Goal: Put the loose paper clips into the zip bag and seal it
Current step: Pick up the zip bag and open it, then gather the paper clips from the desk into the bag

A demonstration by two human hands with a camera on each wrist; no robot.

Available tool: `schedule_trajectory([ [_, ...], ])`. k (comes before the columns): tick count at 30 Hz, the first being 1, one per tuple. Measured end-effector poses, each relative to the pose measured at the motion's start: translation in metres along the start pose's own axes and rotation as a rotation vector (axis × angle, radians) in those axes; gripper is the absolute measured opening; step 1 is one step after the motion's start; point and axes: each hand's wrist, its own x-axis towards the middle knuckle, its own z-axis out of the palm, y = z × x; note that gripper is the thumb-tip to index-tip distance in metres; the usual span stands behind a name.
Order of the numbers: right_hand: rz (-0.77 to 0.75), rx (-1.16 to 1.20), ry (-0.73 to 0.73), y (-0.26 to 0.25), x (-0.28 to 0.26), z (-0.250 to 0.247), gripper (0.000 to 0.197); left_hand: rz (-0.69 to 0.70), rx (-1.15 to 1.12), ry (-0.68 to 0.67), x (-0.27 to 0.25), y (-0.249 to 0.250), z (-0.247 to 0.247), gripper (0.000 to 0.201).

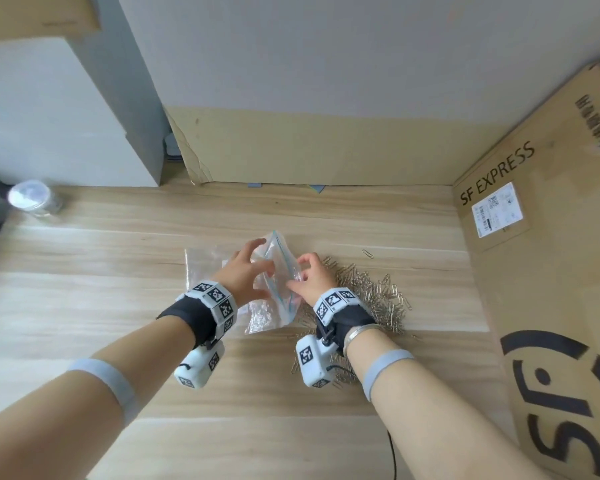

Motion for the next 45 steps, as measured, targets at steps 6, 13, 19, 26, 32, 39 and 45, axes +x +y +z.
schedule_trajectory([
  [6, -0.015, -0.103, 0.017, -0.004, -0.002, 0.000, 0.036, -0.001, 0.030, 0.036, -0.003, -0.008, -0.006, 0.012],
  [13, 0.006, -0.080, 0.149, 0.009, -0.002, -0.014, 0.008, 0.057, -0.050, 0.081, -0.015, -0.018, -0.018, 0.033],
  [19, -0.085, -0.114, 0.090, 0.017, -0.017, -0.035, 0.028, 0.014, -0.241, 0.097, -0.018, -0.016, 0.005, 0.040],
  [26, 0.161, -0.554, 0.107, 0.069, -0.028, -0.054, 0.094, 0.050, -0.359, 0.056, -0.017, -0.020, 0.014, 0.055],
  [32, 0.058, -0.741, 0.009, 0.071, -0.034, -0.027, 0.103, 0.052, -0.363, 0.053, -0.015, -0.023, 0.010, 0.050],
  [39, -0.133, -0.630, 0.071, 0.072, -0.033, -0.026, 0.051, 0.080, -0.380, 0.033, -0.018, -0.019, 0.013, 0.056],
  [45, -0.212, -0.534, 0.130, 0.068, -0.028, -0.024, 0.030, 0.082, -0.367, 0.055, -0.018, -0.016, 0.019, 0.052],
])
